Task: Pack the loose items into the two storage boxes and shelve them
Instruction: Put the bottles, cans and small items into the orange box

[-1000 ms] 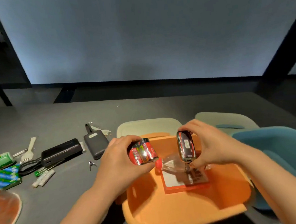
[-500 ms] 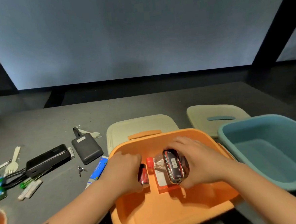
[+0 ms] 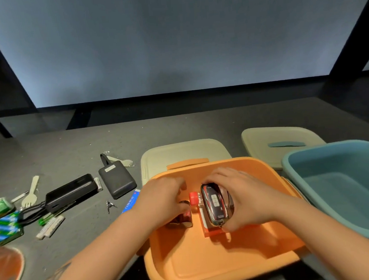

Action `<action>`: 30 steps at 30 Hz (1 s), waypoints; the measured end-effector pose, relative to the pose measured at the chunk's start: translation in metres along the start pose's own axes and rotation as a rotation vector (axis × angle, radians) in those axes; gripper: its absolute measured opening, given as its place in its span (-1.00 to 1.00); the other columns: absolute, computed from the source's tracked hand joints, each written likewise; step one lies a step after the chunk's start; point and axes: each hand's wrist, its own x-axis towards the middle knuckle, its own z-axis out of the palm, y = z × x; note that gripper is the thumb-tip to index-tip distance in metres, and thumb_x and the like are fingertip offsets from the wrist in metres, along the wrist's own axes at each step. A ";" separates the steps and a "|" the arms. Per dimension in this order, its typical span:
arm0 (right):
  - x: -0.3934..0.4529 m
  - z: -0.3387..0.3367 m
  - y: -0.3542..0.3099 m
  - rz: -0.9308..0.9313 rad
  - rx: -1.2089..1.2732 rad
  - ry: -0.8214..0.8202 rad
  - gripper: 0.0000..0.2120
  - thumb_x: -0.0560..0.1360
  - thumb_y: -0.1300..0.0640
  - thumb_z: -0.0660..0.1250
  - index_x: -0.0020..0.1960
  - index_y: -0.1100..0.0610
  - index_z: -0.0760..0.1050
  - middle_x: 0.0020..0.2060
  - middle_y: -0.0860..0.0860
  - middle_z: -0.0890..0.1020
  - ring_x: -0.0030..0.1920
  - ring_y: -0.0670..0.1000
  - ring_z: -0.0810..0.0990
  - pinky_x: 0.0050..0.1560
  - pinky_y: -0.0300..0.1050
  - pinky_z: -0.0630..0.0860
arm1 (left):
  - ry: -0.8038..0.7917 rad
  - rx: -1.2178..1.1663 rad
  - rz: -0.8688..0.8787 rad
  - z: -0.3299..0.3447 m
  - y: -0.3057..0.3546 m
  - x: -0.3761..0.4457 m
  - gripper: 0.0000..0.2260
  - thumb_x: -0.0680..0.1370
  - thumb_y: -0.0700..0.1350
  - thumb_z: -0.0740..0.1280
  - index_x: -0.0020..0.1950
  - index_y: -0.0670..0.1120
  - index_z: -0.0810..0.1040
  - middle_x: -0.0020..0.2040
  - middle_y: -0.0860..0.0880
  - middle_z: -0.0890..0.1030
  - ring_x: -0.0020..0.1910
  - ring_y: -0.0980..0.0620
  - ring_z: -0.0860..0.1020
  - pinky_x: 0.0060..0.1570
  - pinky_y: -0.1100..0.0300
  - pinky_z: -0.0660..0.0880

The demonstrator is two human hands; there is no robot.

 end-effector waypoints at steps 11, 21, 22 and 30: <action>0.051 0.031 -0.036 -0.085 -0.160 0.010 -0.14 0.11 -0.27 0.48 0.34 -0.07 0.31 0.15 -0.11 0.40 0.18 -0.04 0.33 0.20 -0.07 0.30 | 0.506 -0.458 -0.300 0.007 -0.034 -0.070 -0.84 0.44 0.00 0.42 0.00 0.16 0.56 -0.08 0.27 0.56 -0.08 0.22 0.51 -0.17 0.32 0.37; 0.068 0.056 -0.051 -0.009 -0.334 -0.027 -0.22 0.20 -0.47 0.33 0.26 -0.03 0.46 0.03 -0.09 0.53 0.09 0.00 0.32 0.14 -0.03 0.20 | 0.517 -0.508 -0.336 0.017 -0.037 -0.070 -0.84 0.46 0.08 0.35 0.02 0.19 0.54 -0.03 0.29 0.55 -0.04 0.30 0.48 -0.09 0.31 0.40; 0.067 0.056 -0.050 -0.013 -0.339 -0.029 -0.21 0.22 -0.46 0.34 0.30 -0.03 0.44 0.06 -0.08 0.52 0.11 0.00 0.32 0.15 -0.04 0.18 | 0.518 -0.512 -0.338 0.017 -0.037 -0.070 -0.85 0.46 0.08 0.35 0.03 0.19 0.54 -0.03 0.29 0.55 -0.03 0.30 0.48 -0.08 0.29 0.41; 0.062 0.055 -0.041 -0.073 -0.240 -0.027 -0.28 0.26 -0.19 0.45 0.38 -0.13 0.33 0.25 -0.16 0.51 0.24 -0.02 0.38 0.35 0.00 -0.06 | 0.530 -0.536 -0.335 0.016 -0.035 -0.069 -0.86 0.45 0.04 0.37 0.01 0.17 0.55 -0.02 0.26 0.56 -0.01 0.26 0.50 -0.02 0.16 0.49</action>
